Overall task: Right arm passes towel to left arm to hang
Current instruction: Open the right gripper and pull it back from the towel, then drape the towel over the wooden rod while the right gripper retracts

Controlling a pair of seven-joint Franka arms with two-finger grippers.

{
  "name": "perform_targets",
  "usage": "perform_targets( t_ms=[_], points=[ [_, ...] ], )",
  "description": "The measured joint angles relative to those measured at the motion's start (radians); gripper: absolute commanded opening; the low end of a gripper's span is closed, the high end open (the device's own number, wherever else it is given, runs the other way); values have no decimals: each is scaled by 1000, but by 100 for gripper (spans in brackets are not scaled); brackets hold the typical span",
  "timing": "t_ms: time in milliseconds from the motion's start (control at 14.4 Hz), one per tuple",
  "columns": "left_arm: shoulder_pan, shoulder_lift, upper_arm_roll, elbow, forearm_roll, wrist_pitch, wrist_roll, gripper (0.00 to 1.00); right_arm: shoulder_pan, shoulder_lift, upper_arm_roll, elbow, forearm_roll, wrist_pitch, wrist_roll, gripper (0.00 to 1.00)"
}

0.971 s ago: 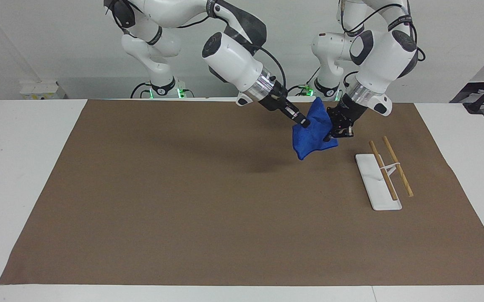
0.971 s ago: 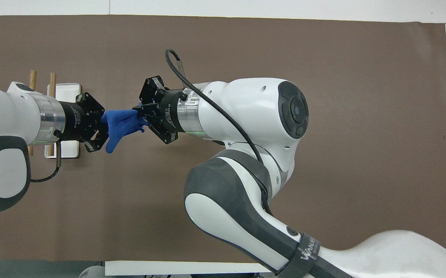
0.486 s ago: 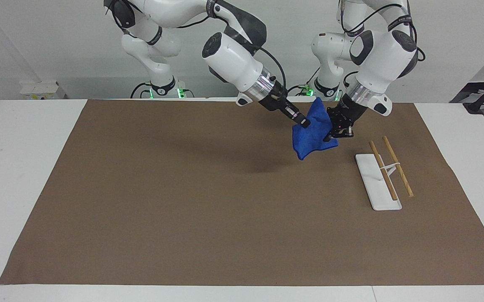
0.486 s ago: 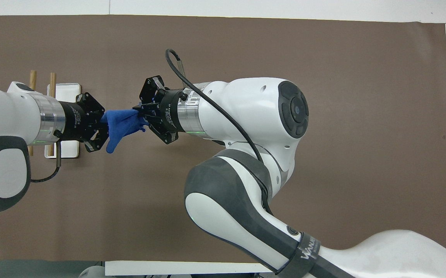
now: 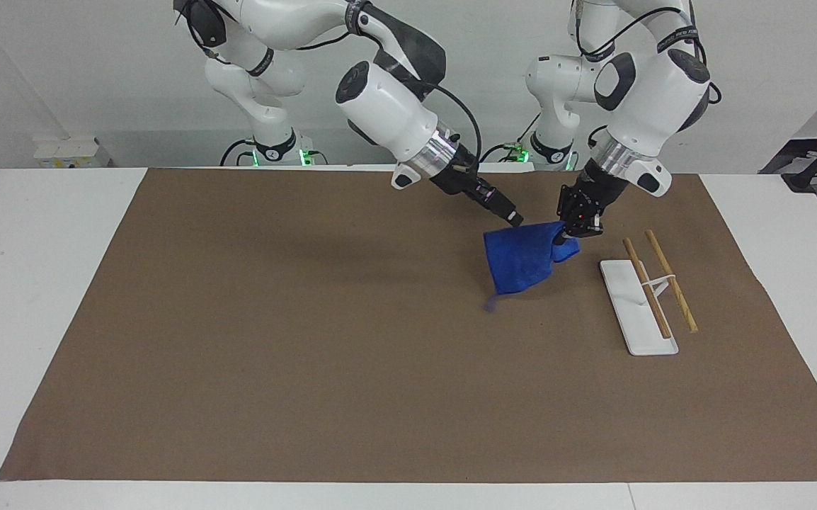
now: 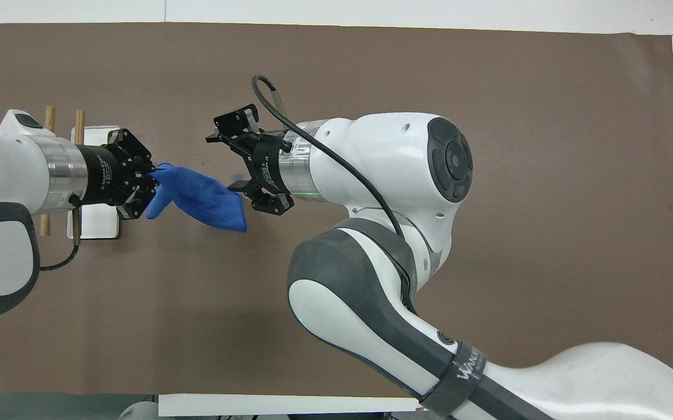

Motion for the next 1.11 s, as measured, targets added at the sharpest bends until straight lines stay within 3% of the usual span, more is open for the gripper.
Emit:
perform_targets(
  t_ms=[277, 416, 694, 1110],
  points=[
    [73, 5, 4, -2, 0, 23, 181, 0, -41, -84, -96, -153, -1, -16, -400, 100],
    [112, 7, 6, -4, 0, 23, 327, 0, -56, -136, -199, -199, -2, -125, -631, 100],
    [177, 7, 7, -6, 0, 25, 576, 0, -64, -204, -473, -205, -138, -355, -1016, 100],
    [262, 8, 9, -6, 0, 38, 755, 0, 16, -279, -778, -128, -317, -574, -1244, 100]
  ],
)
